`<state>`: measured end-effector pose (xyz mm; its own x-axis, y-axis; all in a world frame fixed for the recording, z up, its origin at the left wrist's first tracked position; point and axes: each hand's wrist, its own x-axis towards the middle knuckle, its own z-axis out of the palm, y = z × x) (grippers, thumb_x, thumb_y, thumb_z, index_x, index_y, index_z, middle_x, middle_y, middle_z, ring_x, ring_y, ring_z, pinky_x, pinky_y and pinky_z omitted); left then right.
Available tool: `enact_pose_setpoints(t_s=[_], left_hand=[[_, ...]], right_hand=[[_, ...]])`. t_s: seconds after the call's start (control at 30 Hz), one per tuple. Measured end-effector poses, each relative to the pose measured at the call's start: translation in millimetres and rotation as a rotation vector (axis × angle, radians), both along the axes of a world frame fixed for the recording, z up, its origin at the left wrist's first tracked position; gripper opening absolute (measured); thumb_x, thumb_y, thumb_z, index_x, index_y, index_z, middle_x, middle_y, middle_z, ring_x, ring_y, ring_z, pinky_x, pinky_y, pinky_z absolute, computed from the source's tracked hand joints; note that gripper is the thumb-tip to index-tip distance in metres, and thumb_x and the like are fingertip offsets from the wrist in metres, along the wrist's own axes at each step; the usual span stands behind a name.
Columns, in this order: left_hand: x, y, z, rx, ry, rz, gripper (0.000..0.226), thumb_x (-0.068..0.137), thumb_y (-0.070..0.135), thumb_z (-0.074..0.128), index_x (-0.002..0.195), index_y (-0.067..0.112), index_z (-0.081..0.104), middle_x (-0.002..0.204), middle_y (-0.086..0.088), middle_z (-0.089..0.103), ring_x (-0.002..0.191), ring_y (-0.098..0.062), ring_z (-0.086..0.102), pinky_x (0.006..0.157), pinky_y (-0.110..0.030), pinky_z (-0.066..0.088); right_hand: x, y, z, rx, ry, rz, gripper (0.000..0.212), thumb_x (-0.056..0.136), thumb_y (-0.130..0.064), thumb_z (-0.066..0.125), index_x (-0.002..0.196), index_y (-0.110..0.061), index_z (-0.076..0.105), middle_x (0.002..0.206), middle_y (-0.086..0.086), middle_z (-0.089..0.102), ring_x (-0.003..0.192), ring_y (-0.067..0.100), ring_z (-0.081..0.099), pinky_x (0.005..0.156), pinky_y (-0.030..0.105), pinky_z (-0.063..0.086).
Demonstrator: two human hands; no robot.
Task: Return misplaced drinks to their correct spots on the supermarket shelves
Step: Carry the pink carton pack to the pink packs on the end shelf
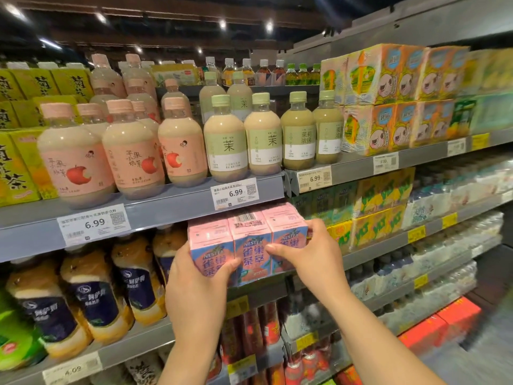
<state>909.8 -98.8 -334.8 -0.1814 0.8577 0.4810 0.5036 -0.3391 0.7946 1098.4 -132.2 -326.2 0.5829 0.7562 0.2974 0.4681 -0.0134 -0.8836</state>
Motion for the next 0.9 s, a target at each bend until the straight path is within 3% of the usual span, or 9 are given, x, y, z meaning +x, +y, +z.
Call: enact_pose_setpoints(t_s=[0.37,0.5,0.73,0.9], left_hand=[[45.3,-36.5,12.6,0.016,0.025,-0.052,0.069,0.062,0.053,0.084,0.118,0.027,0.053,0.106,0.005,0.065,0.096,-0.02,0.063,0.07,-0.033,0.048],[88.0,-56.5,18.1,0.042,0.027,-0.089,0.068,0.06,0.054,0.085,0.114,0.027,0.054,0.103,0.005,0.065,0.093,-0.021,0.063,0.069,-0.036,0.051],[202.6,-116.4,26.7,0.022,0.02,-0.201,0.062,0.058,0.058,0.084,0.104,0.03,0.053,0.092,0.008,0.064,0.084,-0.019,0.063,0.063,-0.036,0.05],[296.5,-168.0,36.0,0.04,0.012,-0.282,0.062,0.058,0.059,0.083,0.106,0.03,0.055,0.095,0.009,0.064,0.087,-0.018,0.063,0.068,-0.039,0.053]], right_hand=[[41.0,-49.4,11.6,0.032,0.032,-0.069,0.056,0.057,-0.047,0.092,0.092,-0.033,0.051,0.088,-0.014,0.068,0.079,0.003,0.068,0.064,0.036,0.061],[81.1,-80.1,20.2,0.017,-0.021,-0.116,0.054,0.06,-0.048,0.09,0.092,-0.032,0.05,0.087,-0.017,0.066,0.079,-0.002,0.064,0.062,0.022,0.054],[190.2,-157.6,30.1,0.027,-0.007,-0.211,0.057,0.056,-0.054,0.089,0.093,-0.035,0.051,0.088,-0.012,0.069,0.079,0.006,0.069,0.064,0.038,0.061],[276.9,-225.5,37.9,0.063,-0.004,-0.288,0.059,0.057,-0.051,0.09,0.098,-0.03,0.054,0.088,-0.01,0.07,0.079,0.007,0.069,0.065,0.038,0.061]])
